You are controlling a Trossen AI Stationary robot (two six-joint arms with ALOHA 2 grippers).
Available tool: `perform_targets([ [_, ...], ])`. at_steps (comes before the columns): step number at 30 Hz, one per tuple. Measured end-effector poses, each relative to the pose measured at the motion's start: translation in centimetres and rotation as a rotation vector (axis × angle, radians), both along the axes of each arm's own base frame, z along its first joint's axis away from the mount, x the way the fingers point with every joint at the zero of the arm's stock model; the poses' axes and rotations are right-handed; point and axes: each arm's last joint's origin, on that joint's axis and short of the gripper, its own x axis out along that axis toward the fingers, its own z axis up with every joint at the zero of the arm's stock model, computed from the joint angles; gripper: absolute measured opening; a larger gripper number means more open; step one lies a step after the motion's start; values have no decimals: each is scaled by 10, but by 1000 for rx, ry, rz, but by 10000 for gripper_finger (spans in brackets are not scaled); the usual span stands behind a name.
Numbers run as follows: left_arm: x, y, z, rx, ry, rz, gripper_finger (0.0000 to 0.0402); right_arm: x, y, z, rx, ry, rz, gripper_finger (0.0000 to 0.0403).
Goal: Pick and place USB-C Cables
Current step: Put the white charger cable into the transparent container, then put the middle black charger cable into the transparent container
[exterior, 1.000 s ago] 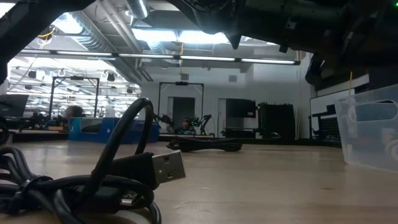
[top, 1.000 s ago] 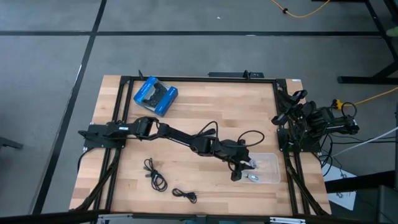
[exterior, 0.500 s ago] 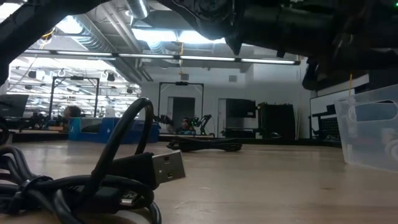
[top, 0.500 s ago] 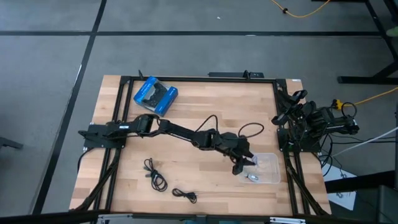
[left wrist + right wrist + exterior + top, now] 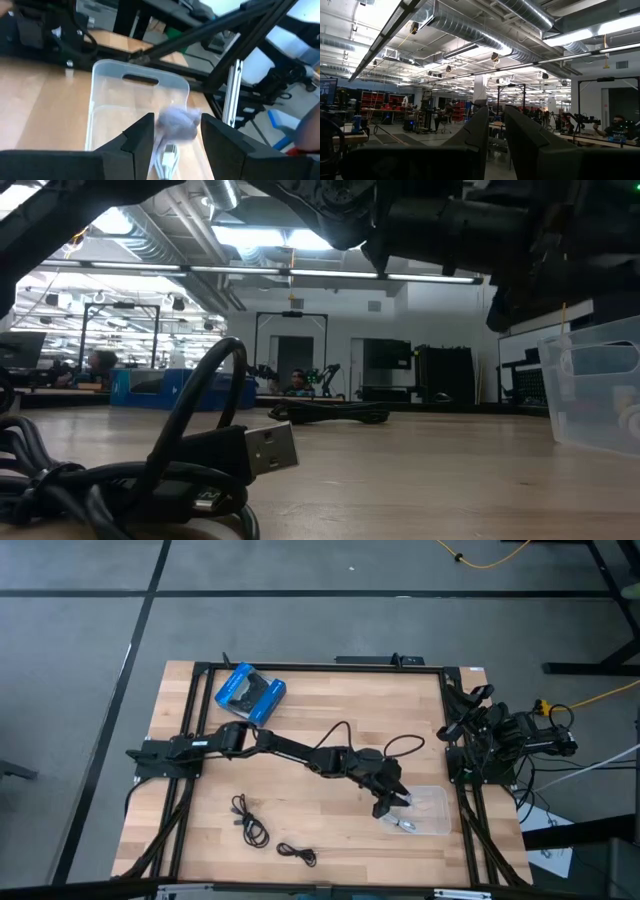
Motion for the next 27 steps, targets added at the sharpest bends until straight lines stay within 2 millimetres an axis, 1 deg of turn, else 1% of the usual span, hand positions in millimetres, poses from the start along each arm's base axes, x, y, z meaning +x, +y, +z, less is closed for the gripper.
perform_targets([
  [6,1,2,0,6,-4,30,172,0,0,0,0,0,0,68],
  [13,1,9,1,0,-9,19,173,0,0,-1,-1,8,-1,68],
  [17,2,26,1,-41,2,-56,171,1,0,-1,-2,12,-1,68],
  [20,1,42,0,-146,54,-113,170,1,0,-1,-2,13,0,68],
  [24,-1,65,1,-285,116,-239,170,1,0,-1,-2,14,0,68],
  [27,-3,79,6,-358,121,-356,170,1,0,-1,-2,15,0,68],
])
